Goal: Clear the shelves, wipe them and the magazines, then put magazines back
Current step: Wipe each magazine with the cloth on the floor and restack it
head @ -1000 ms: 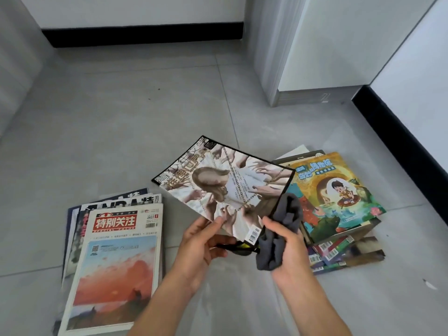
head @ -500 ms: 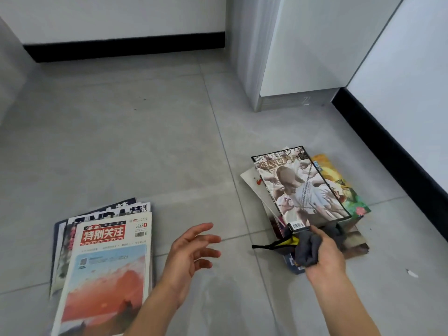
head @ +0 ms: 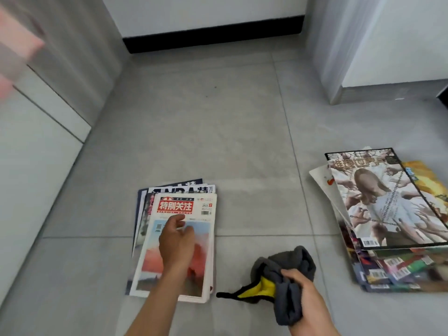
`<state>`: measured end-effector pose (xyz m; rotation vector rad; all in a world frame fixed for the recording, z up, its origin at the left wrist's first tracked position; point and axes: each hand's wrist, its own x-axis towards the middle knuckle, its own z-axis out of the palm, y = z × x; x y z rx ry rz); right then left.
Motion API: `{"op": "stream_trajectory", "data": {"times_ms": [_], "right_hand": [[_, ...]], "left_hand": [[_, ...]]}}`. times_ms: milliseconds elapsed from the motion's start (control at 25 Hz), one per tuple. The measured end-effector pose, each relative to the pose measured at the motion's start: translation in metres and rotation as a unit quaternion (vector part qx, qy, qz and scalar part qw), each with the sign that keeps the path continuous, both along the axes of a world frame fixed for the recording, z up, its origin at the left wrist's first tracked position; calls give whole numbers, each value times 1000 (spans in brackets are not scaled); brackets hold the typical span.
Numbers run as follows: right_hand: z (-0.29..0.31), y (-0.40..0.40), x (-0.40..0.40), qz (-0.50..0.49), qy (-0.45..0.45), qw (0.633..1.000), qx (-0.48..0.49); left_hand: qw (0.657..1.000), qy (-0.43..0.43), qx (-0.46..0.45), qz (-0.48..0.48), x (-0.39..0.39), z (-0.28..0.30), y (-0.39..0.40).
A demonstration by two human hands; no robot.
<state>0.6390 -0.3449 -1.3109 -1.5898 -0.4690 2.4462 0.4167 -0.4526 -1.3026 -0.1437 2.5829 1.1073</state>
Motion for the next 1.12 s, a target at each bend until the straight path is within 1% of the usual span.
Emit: {"op": "stream_trajectory", "data": {"times_ms": [40,80,120,160,240,360,440,640,720,760,800,840,880,920,960,1000,1040,1080,1120], "right_hand": [[1,0,-10,8,-14,1000,6],[-1,-1,-19,7,-26,999,21],[0,-2,-29,18,-26,999,27],[1,-5,-38,35,-17,999,34],[-1,-10,-51,55,-11,998,26],[6,-9,-55,65,0,998,-14],[6,-9,-58,68,3,997,-38],[10,-2,-53,86,7,995,-40],[11,0,-55,97,0,995,-11],[9,1,-56,107,-15,994,35],[4,1,-55,119,-38,986,106],[1,2,-54,131,-67,970,194],[-3,2,-52,151,-93,939,296],[-8,1,-50,192,-112,888,402],[-17,-1,-45,256,-115,820,500],[-24,-5,-42,334,-129,738,572],[-34,-11,-38,410,-164,648,621],[-43,-14,-35,453,-193,579,650],[-50,-15,-33,454,-204,558,664]], "left_hand": [[992,30,-120,-24,-12,-5,-21],[977,39,-206,-49,-22,-11,-39],[964,33,-252,-71,-28,-15,-52],[960,26,-266,-87,-32,-20,-60],[960,34,-262,-90,-38,-27,-69],[950,99,-282,-88,-35,-32,-65],[950,125,-273,-91,-31,-35,-61],[966,33,-253,-49,-44,-33,-65],[964,41,-257,-55,-44,-35,-68],[964,48,-257,-54,-43,-36,-68],[964,50,-255,-49,-42,-35,-67],[966,43,-252,-45,-43,-35,-66],[967,32,-251,-40,-44,-32,-65],[968,23,-249,-35,-46,-32,-66],[970,24,-241,-29,-48,-31,-67],[975,33,-219,-21,-49,-31,-68],[982,45,-182,-9,-48,-30,-67],[989,49,-138,4,-45,-29,-65],[994,42,-97,13,-42,-26,-62]]}}
